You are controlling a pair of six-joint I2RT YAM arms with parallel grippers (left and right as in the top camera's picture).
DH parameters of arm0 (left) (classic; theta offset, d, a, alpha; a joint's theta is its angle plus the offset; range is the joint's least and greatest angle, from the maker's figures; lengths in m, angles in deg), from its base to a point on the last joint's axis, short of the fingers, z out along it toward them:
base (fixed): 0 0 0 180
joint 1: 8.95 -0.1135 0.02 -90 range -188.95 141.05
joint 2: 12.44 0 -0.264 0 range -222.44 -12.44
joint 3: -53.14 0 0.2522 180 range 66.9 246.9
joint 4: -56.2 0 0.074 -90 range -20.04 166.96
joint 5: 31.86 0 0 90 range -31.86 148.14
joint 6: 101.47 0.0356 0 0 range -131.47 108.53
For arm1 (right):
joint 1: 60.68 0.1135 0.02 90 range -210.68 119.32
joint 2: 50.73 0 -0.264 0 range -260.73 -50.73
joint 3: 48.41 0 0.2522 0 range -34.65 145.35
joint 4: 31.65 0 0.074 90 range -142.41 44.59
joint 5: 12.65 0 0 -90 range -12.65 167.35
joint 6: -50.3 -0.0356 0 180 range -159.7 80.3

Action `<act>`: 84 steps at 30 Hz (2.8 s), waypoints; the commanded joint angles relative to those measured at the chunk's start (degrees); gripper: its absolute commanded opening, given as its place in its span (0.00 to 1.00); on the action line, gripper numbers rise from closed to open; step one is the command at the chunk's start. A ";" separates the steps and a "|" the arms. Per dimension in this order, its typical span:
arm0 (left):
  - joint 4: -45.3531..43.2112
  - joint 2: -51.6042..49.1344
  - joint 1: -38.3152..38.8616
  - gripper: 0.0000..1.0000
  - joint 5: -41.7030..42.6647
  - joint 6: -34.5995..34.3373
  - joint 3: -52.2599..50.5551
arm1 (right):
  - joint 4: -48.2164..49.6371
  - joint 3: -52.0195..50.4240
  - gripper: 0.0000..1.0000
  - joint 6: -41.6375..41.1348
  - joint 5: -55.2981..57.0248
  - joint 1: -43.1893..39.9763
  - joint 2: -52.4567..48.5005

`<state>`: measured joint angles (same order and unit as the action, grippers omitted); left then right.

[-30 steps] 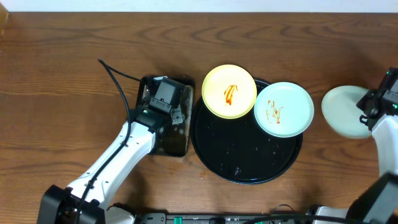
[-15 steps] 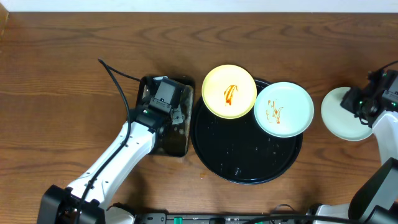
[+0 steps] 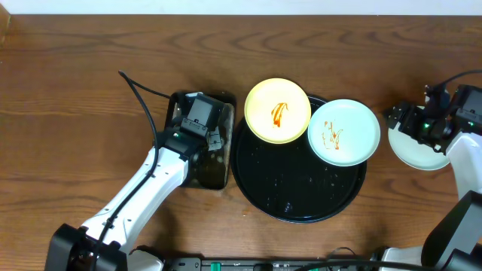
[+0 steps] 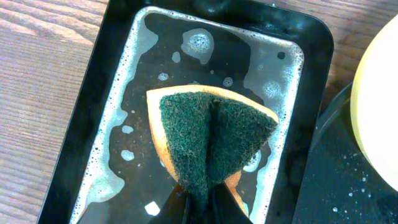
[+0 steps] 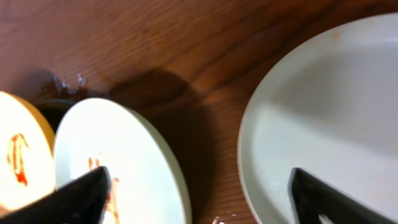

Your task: Clean dirty plates on tray and stack at the side

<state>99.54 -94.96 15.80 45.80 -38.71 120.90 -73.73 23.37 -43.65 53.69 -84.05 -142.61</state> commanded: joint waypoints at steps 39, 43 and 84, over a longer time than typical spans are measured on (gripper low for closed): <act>0.13 -0.44 -0.31 0.08 0.07 -0.98 -0.31 | -19.02 0.22 0.01 0.20 -0.83 11.58 -1.64; -0.13 -0.44 -0.31 0.08 3.54 -0.96 -0.31 | -21.29 0.20 0.01 -0.37 2.67 15.37 -1.64; -23.30 -17.73 32.00 0.07 15.37 -1.14 -0.31 | -15.56 -10.01 0.01 -11.30 10.32 30.23 -1.66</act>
<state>76.75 -110.74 46.33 62.06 -40.00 120.64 -89.75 13.90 -53.77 62.63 -54.55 -144.92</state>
